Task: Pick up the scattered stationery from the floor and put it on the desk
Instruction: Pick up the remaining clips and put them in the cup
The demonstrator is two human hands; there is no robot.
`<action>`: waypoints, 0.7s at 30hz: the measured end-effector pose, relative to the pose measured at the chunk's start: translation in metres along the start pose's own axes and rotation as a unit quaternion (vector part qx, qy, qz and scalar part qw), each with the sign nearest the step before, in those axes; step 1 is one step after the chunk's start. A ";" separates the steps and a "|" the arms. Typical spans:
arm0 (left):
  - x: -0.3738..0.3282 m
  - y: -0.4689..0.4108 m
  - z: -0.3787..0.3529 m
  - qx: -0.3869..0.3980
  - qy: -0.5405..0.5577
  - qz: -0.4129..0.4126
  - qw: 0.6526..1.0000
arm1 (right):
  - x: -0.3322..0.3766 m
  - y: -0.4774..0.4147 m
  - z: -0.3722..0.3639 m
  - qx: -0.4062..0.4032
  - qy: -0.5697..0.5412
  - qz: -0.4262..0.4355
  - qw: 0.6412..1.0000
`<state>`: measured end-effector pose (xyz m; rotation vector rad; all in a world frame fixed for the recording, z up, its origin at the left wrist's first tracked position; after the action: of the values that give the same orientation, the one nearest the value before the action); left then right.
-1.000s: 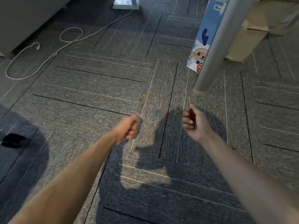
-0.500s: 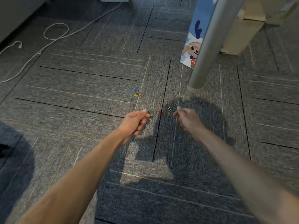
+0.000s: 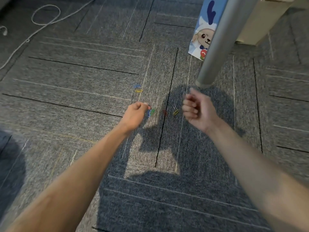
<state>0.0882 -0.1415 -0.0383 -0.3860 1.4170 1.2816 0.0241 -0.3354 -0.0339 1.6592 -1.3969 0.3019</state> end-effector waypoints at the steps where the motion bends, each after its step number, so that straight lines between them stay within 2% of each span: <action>1: 0.002 -0.001 0.000 0.003 0.025 0.006 1.000 | -0.003 0.002 0.002 -0.008 -0.101 0.007 0.995; 2: 0.004 -0.002 -0.001 -0.001 0.038 0.011 0.999 | -0.008 0.003 0.005 -0.028 -0.150 0.003 0.988; 3: 0.005 -0.003 0.000 -0.012 0.031 0.011 0.999 | -0.014 0.003 0.009 -0.056 -0.143 -0.010 0.988; 4: 0.006 -0.004 0.001 -0.030 -0.004 0.007 1.000 | -0.019 0.004 0.013 -0.084 -0.086 -0.028 0.992; 6: 0.005 -0.005 0.005 -0.063 -0.165 -0.019 0.984 | -0.017 0.005 0.020 -0.139 0.139 -0.037 0.980; 7: 0.003 -0.006 0.006 -0.070 -0.258 -0.035 0.963 | -0.010 0.005 0.021 -0.163 0.281 -0.014 0.946; 9: 0.001 -0.008 0.006 -0.072 -0.372 -0.050 0.924 | 0.007 0.005 0.017 -0.171 0.518 0.064 0.836; 12: -0.003 -0.012 0.003 -0.065 -0.416 -0.060 0.905 | 0.021 0.000 0.006 -0.121 0.699 0.142 0.691; 14: -0.006 -0.012 0.001 -0.057 -0.430 -0.060 0.899 | 0.023 -0.004 0.002 -0.091 0.763 0.157 0.621; 17: -0.006 -0.015 0.001 -0.034 -0.419 -0.046 0.906 | 0.022 -0.008 -0.003 -0.039 0.814 0.157 0.559; 21: -0.009 -0.022 0.001 0.001 -0.401 -0.030 0.915 | 0.012 -0.011 -0.004 0.002 0.835 0.140 0.533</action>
<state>0.1090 -0.1517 -0.0408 0.1092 0.6951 1.1846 0.0389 -0.3410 -0.0291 0.3965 -0.0302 1.5427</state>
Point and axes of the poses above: each hand's wrist, its own y-axis away from the middle knuckle, its own z-axis out of the back of the hand, x = y × z, the point moved 6 cm from there along -y, towards the middle knuckle, and after that the axes turned 4 degrees about y, right-handed, at the moved point
